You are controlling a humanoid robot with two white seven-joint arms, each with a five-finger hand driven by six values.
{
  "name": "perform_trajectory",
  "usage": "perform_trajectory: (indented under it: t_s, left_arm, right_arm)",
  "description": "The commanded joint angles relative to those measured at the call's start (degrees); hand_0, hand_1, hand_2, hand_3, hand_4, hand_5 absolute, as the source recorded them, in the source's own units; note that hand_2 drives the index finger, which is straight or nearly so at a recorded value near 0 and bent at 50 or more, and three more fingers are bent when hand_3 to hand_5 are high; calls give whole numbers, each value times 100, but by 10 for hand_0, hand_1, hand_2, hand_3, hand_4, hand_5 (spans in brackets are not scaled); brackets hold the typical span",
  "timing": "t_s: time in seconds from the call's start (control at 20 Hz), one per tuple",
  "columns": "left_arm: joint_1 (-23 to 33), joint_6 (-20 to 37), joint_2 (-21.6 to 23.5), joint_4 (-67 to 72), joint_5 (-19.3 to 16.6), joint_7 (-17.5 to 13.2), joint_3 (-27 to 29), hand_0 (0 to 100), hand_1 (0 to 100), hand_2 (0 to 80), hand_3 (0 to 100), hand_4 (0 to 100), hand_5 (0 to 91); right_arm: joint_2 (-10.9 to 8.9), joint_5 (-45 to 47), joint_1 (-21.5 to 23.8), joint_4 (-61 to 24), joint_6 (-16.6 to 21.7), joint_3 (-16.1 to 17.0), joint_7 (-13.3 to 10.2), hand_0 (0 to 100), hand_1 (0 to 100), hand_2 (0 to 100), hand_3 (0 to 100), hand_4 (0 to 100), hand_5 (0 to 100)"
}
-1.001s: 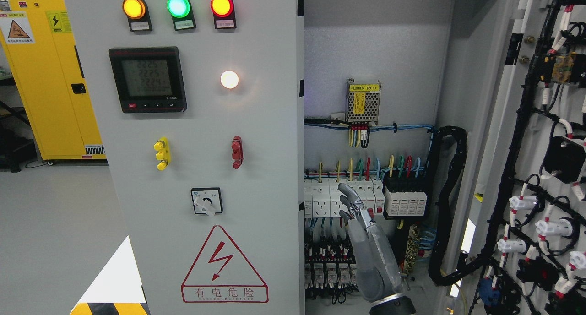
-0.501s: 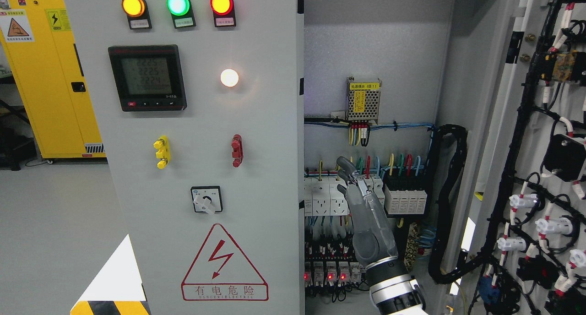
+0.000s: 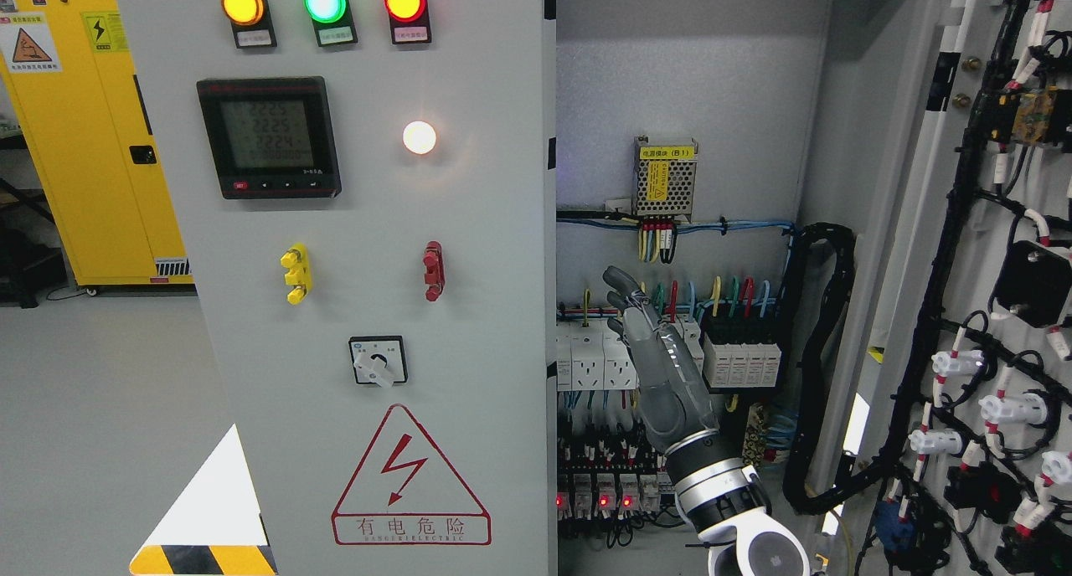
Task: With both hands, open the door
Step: 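Reach the right hand into the cabinet toward the closed door's inner edge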
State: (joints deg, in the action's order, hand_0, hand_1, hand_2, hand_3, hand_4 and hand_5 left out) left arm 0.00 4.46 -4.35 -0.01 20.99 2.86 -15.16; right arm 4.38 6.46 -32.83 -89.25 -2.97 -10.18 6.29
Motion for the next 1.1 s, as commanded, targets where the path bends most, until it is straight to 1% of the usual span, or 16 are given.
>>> perform_trajectory:
  t_s: [0.0,0.05,0.1,0.15,0.4,0.45,0.5,0.55,0.6,0.7,0.85,1.05]
  left_arm:
    - [-167,2,-13,-96,2,-5,4,0,0,0,86,0,0]
    - [-167,2,-13,-96,-7,-5,-5,0,0,0,86,0,0]
    - [-167,2,-13,-96,1,-5,-5,0,0,0,86,0,0]
    - [-167,2,-13,-105,-7,-5,4,0,0,0,86,0,0]
    - [-176,2,-13,-96,1,-5,4,0,0,0,92,0,0]
    - [-176,-6,-13,-96,2,-5,4,0,0,0,92,0,0]
    - [-167,-6,-13,-96,-7,-5,4,0,0,0,92,0,0]
    - [-167,2,-13,-96,-7,-5,4,0,0,0,93,0,0]
    - [-167,2,-13,-96,1,-5,4,0,0,0,93,0,0]
    - [-167,2,-13,-96,2,-5,4,0,0,0,93,0,0]
    - [-167,2,-13,-96,-7,-5,4,0,0,0,90,0,0]
    - [-176,2,-13,-96,1,-5,4,0,0,0,89,0,0]
  right_arm:
    - [-69,496,-215,443,-176,130,65,220,59,0,0,0,0]
    - [-95,505,-224,435,-256,130,74,220,59,0,0,0,0]
    - [-165,514,-232,408,-309,139,83,220,59,0,0,0,0]
    - [-201,523,-232,356,-309,130,83,220,59,0,0,0,0]
    - [-219,927,-285,259,-344,95,92,220,59,0,0,0,0]
    - [-245,988,-285,259,-388,86,161,220,59,0,0,0,0]
    - [-262,1032,-277,250,-475,77,336,220,58,0,0,0,0]
    - [-263,1033,-285,250,-572,77,399,220,57,0,0,0,0]
    - [-254,1042,-285,250,-651,77,408,220,57,0,0,0,0]
    - [-263,1050,-303,224,-687,77,452,220,57,0,0,0,0]
    - [-263,1164,-417,223,-713,77,452,220,57,0,0,0,0]
    - [-210,1332,-487,224,-977,60,452,220,59,0,0,0,0]
